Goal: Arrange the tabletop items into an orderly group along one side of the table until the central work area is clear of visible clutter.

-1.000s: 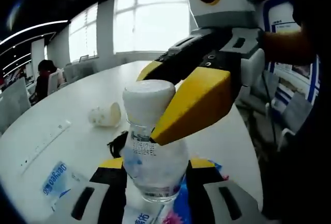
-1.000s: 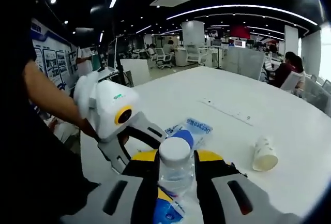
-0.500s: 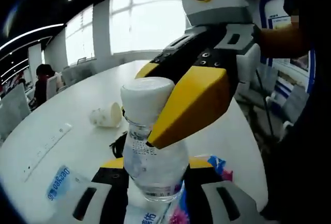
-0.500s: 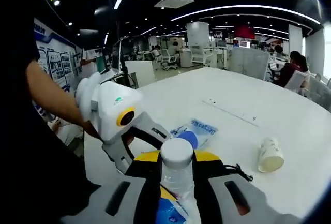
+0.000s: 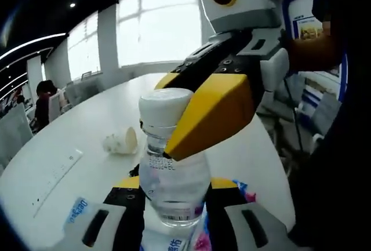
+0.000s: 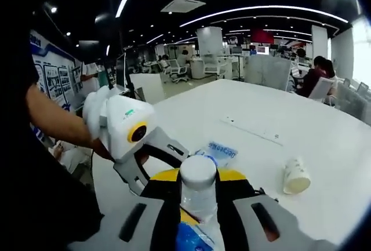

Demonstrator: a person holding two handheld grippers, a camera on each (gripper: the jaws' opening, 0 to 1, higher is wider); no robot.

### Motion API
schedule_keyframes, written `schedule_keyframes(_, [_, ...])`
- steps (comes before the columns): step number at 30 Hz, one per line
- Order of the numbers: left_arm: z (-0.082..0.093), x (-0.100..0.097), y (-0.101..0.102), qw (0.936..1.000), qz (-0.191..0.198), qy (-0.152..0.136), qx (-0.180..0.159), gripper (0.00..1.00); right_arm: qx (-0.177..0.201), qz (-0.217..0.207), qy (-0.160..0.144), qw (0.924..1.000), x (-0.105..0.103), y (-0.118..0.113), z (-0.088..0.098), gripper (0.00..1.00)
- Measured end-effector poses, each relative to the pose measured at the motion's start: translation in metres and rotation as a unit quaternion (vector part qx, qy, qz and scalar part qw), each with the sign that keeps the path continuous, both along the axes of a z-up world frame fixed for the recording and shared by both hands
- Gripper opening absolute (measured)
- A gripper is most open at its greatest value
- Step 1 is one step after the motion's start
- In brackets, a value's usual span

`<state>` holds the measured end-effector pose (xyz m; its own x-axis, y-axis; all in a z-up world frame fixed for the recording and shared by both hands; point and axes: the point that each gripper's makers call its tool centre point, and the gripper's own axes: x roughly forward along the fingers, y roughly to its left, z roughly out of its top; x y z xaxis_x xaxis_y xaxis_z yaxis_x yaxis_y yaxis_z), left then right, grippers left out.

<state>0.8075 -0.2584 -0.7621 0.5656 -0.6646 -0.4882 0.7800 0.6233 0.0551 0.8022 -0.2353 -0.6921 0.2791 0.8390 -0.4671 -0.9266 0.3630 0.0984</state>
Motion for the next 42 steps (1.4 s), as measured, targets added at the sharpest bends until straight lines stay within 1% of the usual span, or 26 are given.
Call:
schedule_keyframes(6, [0.015, 0.001, 0.013, 0.9999, -0.01, -0.003, -0.003, 0.38, 0.005, -0.008, -0.002, 1.0, 0.001, 0.012, 0.014, 0.17])
schedule_keyframes(11, [0.036, 0.002, 0.032, 0.9999, -0.011, -0.004, -0.008, 0.38, 0.01, -0.008, -0.007, 0.9999, 0.004, 0.032, 0.033, 0.17])
schedule_keyframes(13, [0.045, 0.003, 0.04, 0.9999, -0.009, -0.007, -0.01, 0.38, 0.012, -0.008, -0.009, 0.9999, 0.006, 0.043, 0.045, 0.17])
schedule_keyframes(14, [0.049, 0.004, 0.044, 0.9999, -0.008, -0.01, -0.011, 0.37, 0.012, -0.007, -0.01, 0.9998, 0.006, 0.045, 0.047, 0.17])
schedule_keyframes(15, [0.055, 0.005, 0.05, 0.9998, -0.007, -0.013, -0.013, 0.37, 0.013, -0.005, -0.015, 0.9998, 0.007, 0.051, 0.052, 0.17])
schedule_keyframes(19, [0.065, 0.015, 0.077, 0.9996, -0.003, -0.023, -0.015, 0.37, 0.009, 0.001, -0.026, 0.9996, 0.012, 0.071, 0.067, 0.17])
schedule_keyframes(22, [0.076, 0.017, 0.091, 0.9994, 0.0, -0.028, -0.021, 0.37, 0.009, 0.005, -0.034, 0.9994, 0.011, 0.089, 0.079, 0.16])
schedule_keyframes(23, [0.081, 0.018, 0.098, 0.9993, -0.001, -0.03, -0.021, 0.37, 0.009, 0.007, -0.036, 0.9993, 0.011, 0.094, 0.082, 0.16])
schedule_keyframes(28, [0.096, 0.022, 0.119, 0.9992, -0.006, -0.036, -0.018, 0.37, 0.01, 0.008, -0.043, 0.999, 0.015, 0.113, 0.093, 0.16])
schedule_keyframes(30, [0.1, 0.023, 0.124, 0.9991, -0.007, -0.037, -0.018, 0.37, 0.011, 0.008, -0.046, 0.9988, 0.021, 0.123, 0.097, 0.16])
schedule_keyframes(34, [0.105, 0.025, 0.137, 0.9992, -0.003, -0.037, -0.016, 0.37, 0.011, 0.009, -0.053, 0.9985, 0.021, 0.139, 0.102, 0.16])
schedule_keyframes(39, [0.108, 0.026, 0.152, 0.9994, 0.001, -0.034, -0.012, 0.37, 0.008, 0.012, -0.064, 0.9979, 0.02, 0.155, 0.104, 0.16])
schedule_keyframes(42, [0.107, 0.025, 0.161, 0.9995, 0.001, -0.031, -0.007, 0.37, 0.008, 0.012, -0.064, 0.9979, 0.023, 0.164, 0.103, 0.16])
